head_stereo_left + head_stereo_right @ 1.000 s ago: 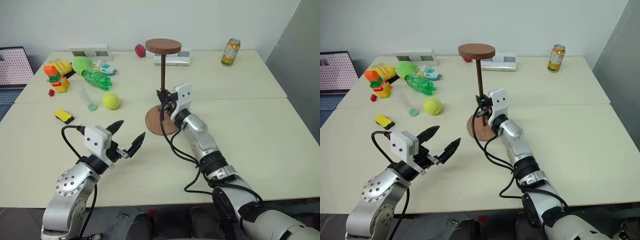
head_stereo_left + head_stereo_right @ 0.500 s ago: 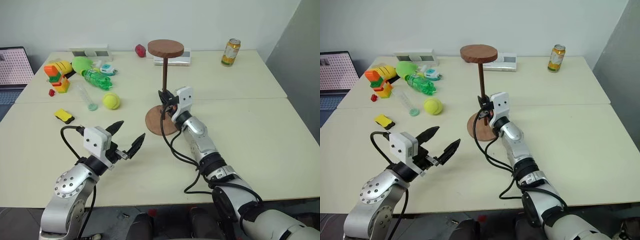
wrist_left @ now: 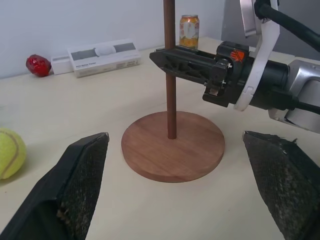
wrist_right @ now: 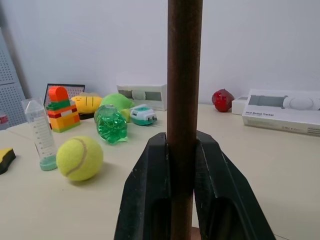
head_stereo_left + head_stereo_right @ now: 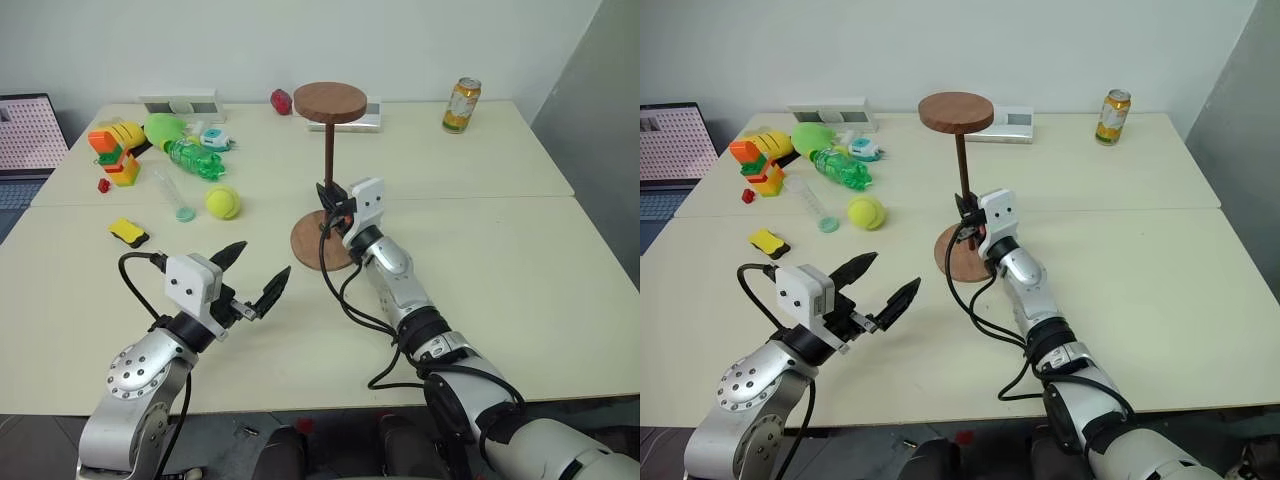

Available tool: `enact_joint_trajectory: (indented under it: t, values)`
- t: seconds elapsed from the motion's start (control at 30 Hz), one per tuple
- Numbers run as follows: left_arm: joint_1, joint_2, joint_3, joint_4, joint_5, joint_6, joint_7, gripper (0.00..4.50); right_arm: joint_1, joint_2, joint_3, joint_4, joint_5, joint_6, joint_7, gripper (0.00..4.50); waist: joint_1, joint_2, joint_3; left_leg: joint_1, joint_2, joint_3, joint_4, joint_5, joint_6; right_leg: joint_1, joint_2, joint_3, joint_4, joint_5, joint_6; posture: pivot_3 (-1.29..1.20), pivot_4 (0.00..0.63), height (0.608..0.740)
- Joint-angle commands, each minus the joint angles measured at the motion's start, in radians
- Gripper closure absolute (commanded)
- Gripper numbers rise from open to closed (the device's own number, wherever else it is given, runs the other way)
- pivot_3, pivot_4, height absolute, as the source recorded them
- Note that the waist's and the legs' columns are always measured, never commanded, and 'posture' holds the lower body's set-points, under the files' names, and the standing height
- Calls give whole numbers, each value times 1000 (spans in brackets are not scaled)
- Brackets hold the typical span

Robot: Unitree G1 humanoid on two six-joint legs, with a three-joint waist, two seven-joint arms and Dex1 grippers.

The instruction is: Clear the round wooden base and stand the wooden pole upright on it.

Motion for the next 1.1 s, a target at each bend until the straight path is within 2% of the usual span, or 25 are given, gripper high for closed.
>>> enact_joint_trajectory:
  t: [0.03, 0.2, 0.47, 0.57, 0.77, 0.83, 1.1]
  values:
    - [-1, 13, 25, -43, -12, -4, 1, 0, 28, 67, 38, -5, -16, 34, 39, 4240, 0, 0, 0, 0, 0, 0, 0, 0, 0, 0, 0, 0, 0, 0, 0, 0, 150, 740]
    - [-20, 8, 24, -43, -20, 9, 16, 0, 47, 57, 62, -20, -30, 172, 50, 4240, -4, 0, -2, 2, 1, 0, -1, 0, 0, 1, 0, 1, 0, 0, 0, 0, 150, 740]
    - [-30, -4, 21, -37, -44, 22, 35, 0, 93, 5, 93, -81, -84, 277, 60, 4240, -5, 0, -7, 7, 1, 0, -2, 0, 1, 5, 1, 2, 0, 0, -1, 0, 150, 740]
    - [-34, -7, 20, -35, -52, 27, 41, 0, 107, 2, 97, -102, -88, 321, 78, 4240, -5, 0, -9, 17, 2, 0, -6, -1, 1, 14, 1, 1, -4, -1, -1, 0, 150, 740]
    - [-38, -12, 21, -44, -74, 50, 56, 0, 118, -1, 89, -118, -104, 392, 79, 4240, -5, -2, -11, 27, 2, 0, -15, -1, 1, 20, 1, 4, -7, -1, -2, 0, 150, 740]
    - [-39, -10, 22, -45, -76, 52, 57, 0, 112, -3, 84, -125, -106, 394, 74, 3544, -5, -2, -11, 29, 2, 0, -16, -1, 1, 21, 1, 4, -6, -2, -3, 0, 150, 740]
    - [-63, -6, 20, -22, -77, 54, 54, 0, 100, -38, 77, -185, -73, 453, 173, 1968, -3, -1, -9, 28, 2, -1, -16, 0, 1, 20, 1, 3, -7, -3, -4, 0, 150, 740]
